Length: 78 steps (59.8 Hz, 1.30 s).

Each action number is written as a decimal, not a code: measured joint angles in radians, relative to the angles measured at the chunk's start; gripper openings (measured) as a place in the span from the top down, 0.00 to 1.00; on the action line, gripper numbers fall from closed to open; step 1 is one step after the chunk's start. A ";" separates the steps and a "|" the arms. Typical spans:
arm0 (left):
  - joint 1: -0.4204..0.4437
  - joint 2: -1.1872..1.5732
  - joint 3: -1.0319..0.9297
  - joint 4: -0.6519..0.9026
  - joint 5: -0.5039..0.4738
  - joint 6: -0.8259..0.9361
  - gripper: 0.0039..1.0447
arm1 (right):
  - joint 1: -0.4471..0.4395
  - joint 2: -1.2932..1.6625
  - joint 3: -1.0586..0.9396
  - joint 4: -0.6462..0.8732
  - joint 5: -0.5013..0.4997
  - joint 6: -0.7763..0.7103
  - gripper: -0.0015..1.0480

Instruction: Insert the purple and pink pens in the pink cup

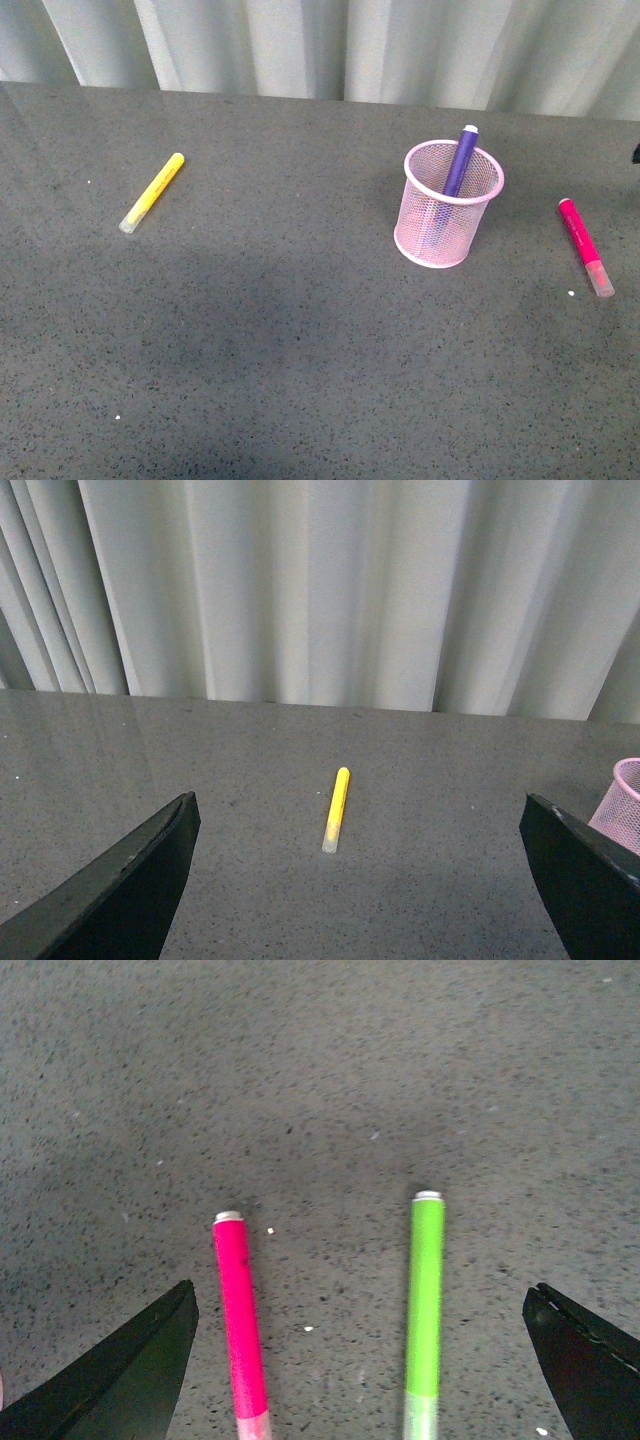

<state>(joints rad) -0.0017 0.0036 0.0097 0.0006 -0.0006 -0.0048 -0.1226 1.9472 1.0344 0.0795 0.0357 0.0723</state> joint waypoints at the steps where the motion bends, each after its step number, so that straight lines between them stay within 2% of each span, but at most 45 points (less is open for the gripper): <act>1: 0.000 0.000 0.000 0.000 0.000 0.000 0.06 | 0.009 0.009 0.006 -0.003 0.000 -0.002 0.07; 14: 0.000 0.000 0.000 0.000 0.000 0.000 0.06 | 0.078 0.076 0.036 0.000 -0.008 -0.006 0.07; 27: 0.000 0.000 0.000 0.000 0.000 0.000 0.06 | 0.097 0.125 0.040 0.023 -0.026 0.013 0.07; 78: 0.000 0.000 0.000 0.000 0.000 0.000 0.06 | 0.063 0.261 0.083 0.097 -0.061 0.066 0.07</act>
<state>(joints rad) -0.0017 0.0036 0.0097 0.0006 -0.0006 -0.0051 -0.0601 2.2082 1.1175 0.1764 -0.0254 0.1379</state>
